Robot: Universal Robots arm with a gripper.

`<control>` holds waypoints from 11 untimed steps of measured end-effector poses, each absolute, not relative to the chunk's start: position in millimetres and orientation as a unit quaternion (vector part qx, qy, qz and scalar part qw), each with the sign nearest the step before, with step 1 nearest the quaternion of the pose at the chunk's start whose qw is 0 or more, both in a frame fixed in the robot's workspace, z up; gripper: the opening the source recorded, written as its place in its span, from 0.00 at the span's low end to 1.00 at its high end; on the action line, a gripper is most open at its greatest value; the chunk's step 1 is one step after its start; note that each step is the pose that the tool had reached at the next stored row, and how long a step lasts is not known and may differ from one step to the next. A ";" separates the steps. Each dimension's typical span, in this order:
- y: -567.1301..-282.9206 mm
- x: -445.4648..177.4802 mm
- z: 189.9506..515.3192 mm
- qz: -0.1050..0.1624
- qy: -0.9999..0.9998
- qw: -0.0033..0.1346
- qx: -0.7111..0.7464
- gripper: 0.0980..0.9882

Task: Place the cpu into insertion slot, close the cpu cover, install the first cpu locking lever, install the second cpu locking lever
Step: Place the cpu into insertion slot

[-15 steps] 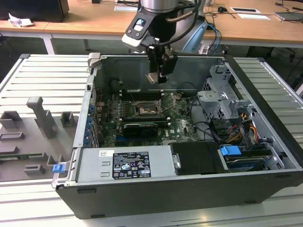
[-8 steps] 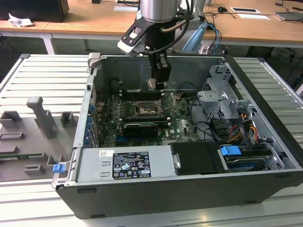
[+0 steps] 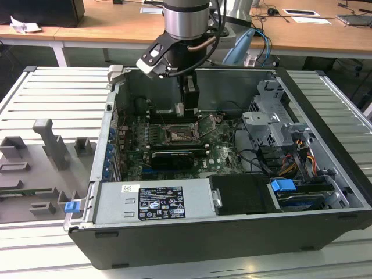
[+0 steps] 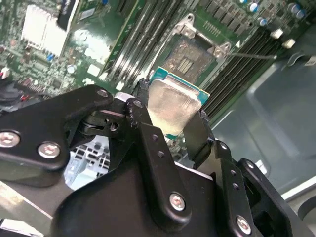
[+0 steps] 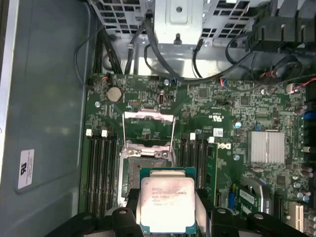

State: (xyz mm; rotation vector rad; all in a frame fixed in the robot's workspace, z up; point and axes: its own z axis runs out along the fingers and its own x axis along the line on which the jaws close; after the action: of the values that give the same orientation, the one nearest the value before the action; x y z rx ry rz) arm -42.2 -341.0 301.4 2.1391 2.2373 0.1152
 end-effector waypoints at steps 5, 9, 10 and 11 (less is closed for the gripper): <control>-330.9 -43.9 287.9 0.037 0.718 0.023 0.695 0.48; -329.1 -44.0 275.6 0.036 0.707 0.023 0.706 0.48; -329.1 -44.0 273.1 0.036 0.707 0.023 0.706 0.48; -329.1 -44.0 271.3 0.036 0.708 0.023 0.705 0.48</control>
State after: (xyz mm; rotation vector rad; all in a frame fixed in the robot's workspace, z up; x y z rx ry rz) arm -44.0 -329.1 271.3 2.1840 2.1905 0.1125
